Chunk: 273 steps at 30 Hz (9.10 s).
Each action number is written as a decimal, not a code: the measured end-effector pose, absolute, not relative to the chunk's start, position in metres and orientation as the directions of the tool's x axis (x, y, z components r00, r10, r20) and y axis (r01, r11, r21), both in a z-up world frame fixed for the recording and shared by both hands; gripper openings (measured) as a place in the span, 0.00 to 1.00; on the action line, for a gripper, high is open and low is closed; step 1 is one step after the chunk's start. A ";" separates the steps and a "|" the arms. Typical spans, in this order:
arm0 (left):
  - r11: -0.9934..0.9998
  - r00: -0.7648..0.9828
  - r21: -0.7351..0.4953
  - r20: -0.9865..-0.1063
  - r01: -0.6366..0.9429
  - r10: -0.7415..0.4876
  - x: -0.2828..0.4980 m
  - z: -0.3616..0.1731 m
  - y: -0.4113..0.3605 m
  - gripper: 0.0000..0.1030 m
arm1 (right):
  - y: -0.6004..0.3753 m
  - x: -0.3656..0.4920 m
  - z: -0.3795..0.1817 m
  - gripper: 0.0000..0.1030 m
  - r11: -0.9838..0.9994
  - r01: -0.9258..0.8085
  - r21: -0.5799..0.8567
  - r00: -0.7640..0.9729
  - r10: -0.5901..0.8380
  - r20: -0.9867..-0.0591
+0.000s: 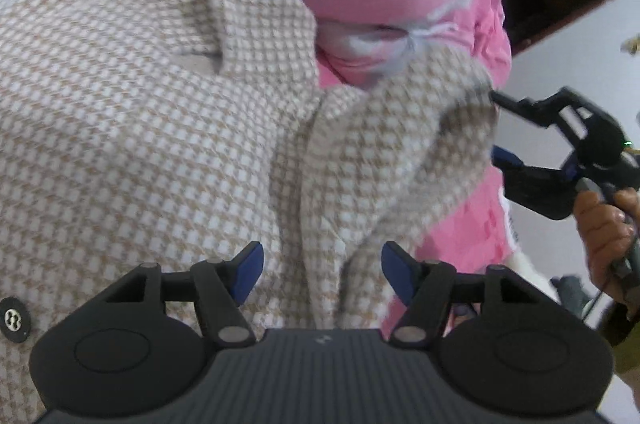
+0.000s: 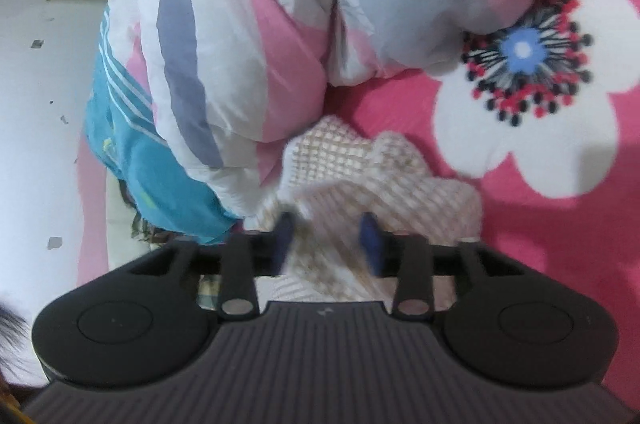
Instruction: Fold clothes
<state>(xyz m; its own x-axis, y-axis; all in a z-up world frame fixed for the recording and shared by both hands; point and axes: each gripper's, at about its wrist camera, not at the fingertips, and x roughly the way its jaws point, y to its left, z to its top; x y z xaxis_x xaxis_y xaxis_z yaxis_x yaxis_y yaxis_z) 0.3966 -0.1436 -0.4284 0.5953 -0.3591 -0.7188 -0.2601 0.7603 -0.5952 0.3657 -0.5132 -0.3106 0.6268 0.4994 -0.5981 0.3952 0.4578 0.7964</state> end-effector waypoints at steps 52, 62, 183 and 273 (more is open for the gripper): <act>0.940 0.547 -0.329 -0.805 -0.094 -0.227 0.554 -0.456 -0.298 0.63 | -0.663 0.237 -0.238 0.04 0.242 0.490 0.837 0.669 0.512 -0.540; 0.854 0.546 -0.478 -0.780 -0.208 -0.304 0.498 -0.384 -0.206 0.64 | -0.631 0.254 -0.254 0.04 0.140 0.439 0.887 0.687 0.584 -0.432; 0.947 0.533 -0.183 -0.846 -0.263 -0.015 0.517 -0.364 -0.082 0.42 | -0.432 0.255 -0.391 0.00 0.893 0.372 0.254 0.597 -0.021 -0.802; 0.765 0.591 -0.436 -0.802 -0.474 -0.091 0.379 -0.391 0.131 0.33 | -0.148 0.508 -0.390 0.27 0.731 -0.635 0.249 0.311 0.537 -0.784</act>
